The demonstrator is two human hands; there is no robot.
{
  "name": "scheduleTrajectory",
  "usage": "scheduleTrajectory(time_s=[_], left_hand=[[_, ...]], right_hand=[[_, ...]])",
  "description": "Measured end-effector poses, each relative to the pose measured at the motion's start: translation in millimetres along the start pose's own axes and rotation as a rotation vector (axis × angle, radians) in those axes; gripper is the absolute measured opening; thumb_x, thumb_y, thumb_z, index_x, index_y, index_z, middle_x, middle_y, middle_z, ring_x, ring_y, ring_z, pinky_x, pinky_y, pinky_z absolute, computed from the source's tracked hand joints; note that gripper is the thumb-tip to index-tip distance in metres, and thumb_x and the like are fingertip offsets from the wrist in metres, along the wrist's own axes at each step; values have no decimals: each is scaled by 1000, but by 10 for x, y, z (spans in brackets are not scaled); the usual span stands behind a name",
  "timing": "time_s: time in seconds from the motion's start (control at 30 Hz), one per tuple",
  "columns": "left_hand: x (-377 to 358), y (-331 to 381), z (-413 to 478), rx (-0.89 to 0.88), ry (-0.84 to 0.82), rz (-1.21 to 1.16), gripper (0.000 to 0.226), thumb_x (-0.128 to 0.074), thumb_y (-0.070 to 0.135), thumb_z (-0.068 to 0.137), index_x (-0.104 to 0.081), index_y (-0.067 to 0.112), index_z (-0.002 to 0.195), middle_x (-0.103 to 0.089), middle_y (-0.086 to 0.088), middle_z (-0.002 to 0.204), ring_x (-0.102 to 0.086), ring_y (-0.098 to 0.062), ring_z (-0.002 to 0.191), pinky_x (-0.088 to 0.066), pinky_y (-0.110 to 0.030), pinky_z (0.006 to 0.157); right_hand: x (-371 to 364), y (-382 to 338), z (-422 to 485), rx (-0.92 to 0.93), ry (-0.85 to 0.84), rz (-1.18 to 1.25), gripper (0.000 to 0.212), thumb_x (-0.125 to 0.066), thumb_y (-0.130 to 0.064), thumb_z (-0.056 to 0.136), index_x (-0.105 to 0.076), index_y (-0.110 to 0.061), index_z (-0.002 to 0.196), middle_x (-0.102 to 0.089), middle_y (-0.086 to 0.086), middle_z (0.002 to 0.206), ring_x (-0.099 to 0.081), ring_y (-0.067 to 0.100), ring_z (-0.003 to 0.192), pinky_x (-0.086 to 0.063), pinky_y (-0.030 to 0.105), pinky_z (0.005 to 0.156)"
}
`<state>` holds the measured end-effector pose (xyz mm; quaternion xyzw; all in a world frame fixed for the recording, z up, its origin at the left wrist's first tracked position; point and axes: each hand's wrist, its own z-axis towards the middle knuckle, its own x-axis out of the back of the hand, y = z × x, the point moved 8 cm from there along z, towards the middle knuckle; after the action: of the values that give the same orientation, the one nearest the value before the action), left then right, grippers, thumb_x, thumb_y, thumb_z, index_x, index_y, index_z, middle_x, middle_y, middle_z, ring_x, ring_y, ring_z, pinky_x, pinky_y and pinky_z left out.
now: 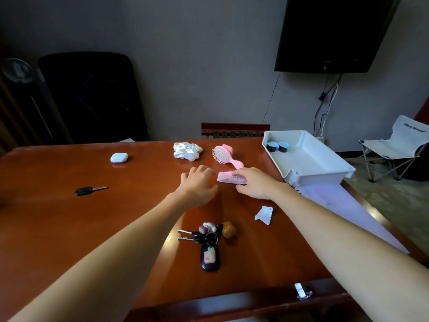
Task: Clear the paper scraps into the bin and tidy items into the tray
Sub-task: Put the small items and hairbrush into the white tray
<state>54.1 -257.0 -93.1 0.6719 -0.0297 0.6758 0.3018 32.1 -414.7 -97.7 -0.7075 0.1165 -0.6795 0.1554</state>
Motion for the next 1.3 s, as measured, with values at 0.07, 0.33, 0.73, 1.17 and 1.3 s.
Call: scheduleTrajectory(time_s=[0.07, 0.33, 0.73, 1.17, 1.3], left_hand=[[-17, -34, -66, 9, -17, -18, 41, -50, 36, 97, -47, 29, 137, -37, 2, 150, -27, -21, 139, -15, -51, 114], [-34, -167, -400, 15, -26, -45, 38, -50, 34, 94, -51, 28, 132, -43, 1, 145, -34, -23, 133, -22, -48, 109], [-122, -128, -988, -34, -191, -83, 43, -52, 59, 91, -58, 33, 124, -42, 4, 142, -31, -20, 132, -21, -46, 109], [-104, -27, -1221, -62, -98, -22, 23, -62, 42, 84, -55, 24, 96, -48, 3, 106, -46, -21, 103, -30, -40, 86], [-44, 32, -1184, -63, -80, 6, 24, -60, 36, 83, -51, 20, 98, -57, 2, 95, -55, -25, 94, -37, -40, 82]], right_hand=[[-69, 13, -36, -17, -18, 0, 50, -56, -26, 96, -45, -28, 144, -46, 6, 142, -55, 27, 116, -44, 27, 83], [-172, -98, -195, 45, 49, 48, 24, -66, -25, 88, -63, -30, 111, -51, -5, 119, -47, 17, 114, -46, 34, 96], [-200, -227, -444, -4, 53, 65, 14, -70, -28, 85, -60, -32, 94, -52, -3, 113, -57, 18, 105, -56, 34, 81], [-209, -379, -674, 28, 43, 85, 20, -71, -18, 83, -59, -29, 94, -48, -3, 110, -56, 17, 102, -49, 25, 69], [-81, -351, -672, 38, 87, 101, 21, -72, -19, 82, -59, -30, 96, -48, -5, 114, -56, 17, 103, -49, 23, 67]])
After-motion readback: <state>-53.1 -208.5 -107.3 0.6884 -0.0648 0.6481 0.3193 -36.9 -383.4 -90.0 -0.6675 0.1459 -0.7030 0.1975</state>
